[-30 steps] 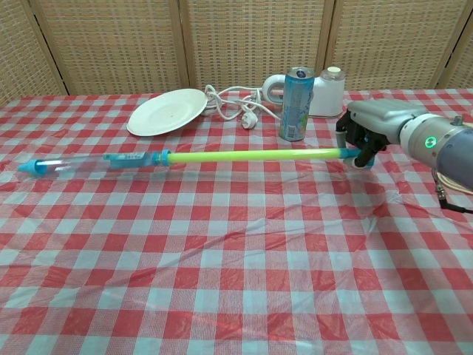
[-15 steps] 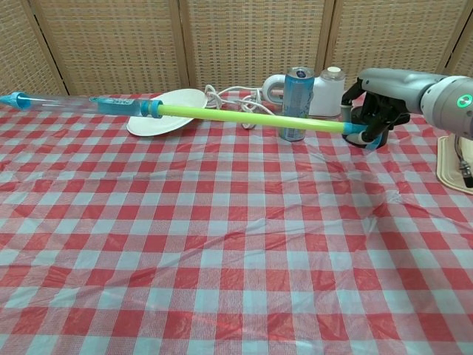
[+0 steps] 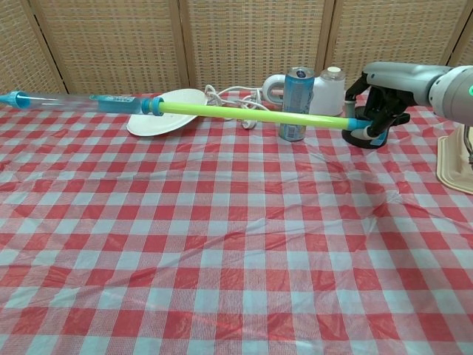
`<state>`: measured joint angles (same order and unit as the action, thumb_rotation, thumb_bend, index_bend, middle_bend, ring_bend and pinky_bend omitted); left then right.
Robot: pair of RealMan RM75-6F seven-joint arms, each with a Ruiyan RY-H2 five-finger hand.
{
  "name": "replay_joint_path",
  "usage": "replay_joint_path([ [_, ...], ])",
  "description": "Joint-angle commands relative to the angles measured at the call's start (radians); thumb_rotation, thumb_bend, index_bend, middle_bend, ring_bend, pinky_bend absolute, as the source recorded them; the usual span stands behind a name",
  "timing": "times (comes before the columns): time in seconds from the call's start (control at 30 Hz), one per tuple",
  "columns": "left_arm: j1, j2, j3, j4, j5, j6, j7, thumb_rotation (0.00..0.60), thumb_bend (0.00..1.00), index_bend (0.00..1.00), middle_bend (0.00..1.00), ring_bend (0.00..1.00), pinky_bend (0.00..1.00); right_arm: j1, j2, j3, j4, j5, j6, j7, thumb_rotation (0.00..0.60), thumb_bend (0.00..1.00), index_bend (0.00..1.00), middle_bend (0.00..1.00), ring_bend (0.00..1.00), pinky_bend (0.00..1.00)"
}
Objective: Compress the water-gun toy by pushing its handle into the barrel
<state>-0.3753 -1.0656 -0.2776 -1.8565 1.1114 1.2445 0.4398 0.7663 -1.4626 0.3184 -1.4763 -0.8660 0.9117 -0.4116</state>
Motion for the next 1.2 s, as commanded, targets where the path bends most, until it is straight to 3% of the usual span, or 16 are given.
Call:
replay_joint_path([
  [0.03, -0.05, 0.012, -0.033, 0.033, -0.06, -0.046, 0.021, 0.6, 0.24, 0.19, 0.42, 0.41, 0.31, 0.001, 0.006, -0.005, 0.001, -0.003, -0.001, 0.014, 0.6, 0.54, 0.81, 1.0, 1.0, 0.66],
  [0.27, -0.142, 0.024, -0.047, 0.102, -0.205, -0.176, 0.053, 0.6, 0.24, 0.27, 0.64, 0.6, 0.51, 0.005, 0.028, -0.012, -0.005, -0.016, -0.004, 0.047, 0.6, 0.54, 0.81, 1.0, 1.0, 0.66],
  [0.43, -0.204, 0.016, -0.041, 0.161, -0.299, -0.263, 0.072, 0.6, 0.25, 0.32, 0.74, 0.68, 0.58, 0.005, 0.048, -0.017, -0.017, -0.026, -0.012, 0.07, 0.6, 0.54, 0.82, 1.0, 1.0, 0.66],
  [0.9, -0.332, 0.01, -0.019, 0.253, -0.406, -0.364, 0.103, 0.6, 0.25, 0.32, 0.74, 0.68, 0.58, 0.006, 0.116, -0.036, -0.057, -0.063, -0.046, 0.128, 0.6, 0.54, 0.82, 1.0, 1.0, 0.66],
  [1.2, -0.388, 0.001, 0.03, 0.282, -0.471, -0.41, 0.123, 0.6, 0.25, 0.36, 0.74, 0.68, 0.58, 0.009, 0.141, -0.051, -0.07, -0.074, -0.065, 0.164, 0.6, 0.54, 0.82, 1.0, 1.0, 0.66],
])
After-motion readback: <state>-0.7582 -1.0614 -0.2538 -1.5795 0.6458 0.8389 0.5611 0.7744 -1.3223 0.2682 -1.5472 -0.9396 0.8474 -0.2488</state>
